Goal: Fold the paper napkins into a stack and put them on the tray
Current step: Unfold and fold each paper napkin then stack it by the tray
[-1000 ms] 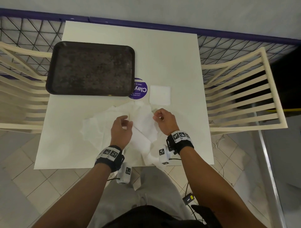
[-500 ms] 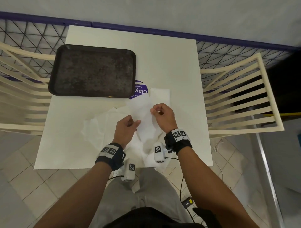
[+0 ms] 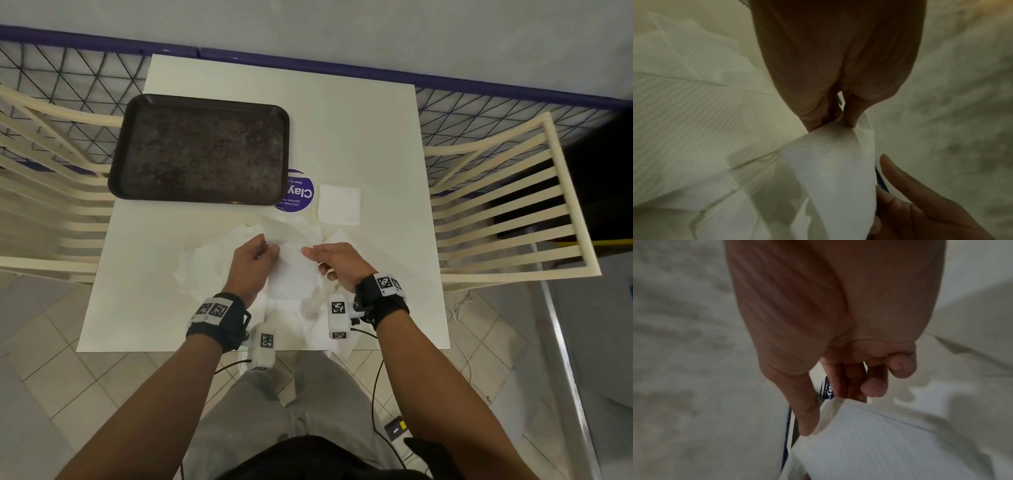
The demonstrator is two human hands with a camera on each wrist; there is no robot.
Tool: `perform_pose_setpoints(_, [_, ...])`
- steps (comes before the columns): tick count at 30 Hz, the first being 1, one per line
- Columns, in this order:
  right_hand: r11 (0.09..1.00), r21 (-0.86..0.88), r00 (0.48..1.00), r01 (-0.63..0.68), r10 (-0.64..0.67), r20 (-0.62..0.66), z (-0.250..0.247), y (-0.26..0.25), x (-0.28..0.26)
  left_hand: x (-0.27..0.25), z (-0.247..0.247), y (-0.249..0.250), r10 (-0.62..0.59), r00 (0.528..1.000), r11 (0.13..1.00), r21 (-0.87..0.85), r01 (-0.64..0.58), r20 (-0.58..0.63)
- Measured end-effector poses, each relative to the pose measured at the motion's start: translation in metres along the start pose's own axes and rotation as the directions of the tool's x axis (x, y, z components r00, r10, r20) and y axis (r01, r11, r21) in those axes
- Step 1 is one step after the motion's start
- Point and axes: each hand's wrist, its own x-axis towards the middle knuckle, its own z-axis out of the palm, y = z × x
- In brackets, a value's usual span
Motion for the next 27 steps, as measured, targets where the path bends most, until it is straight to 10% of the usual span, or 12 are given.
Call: perform_pose_setpoints(27, [0.968, 0.181, 0.978, 0.175, -0.149, -0.148, 0.012, 0.0, -0.013, -0.001, -0.003, 0.002, -0.097, 0.994, 0.978, -0.189, 0.086, -0.049])
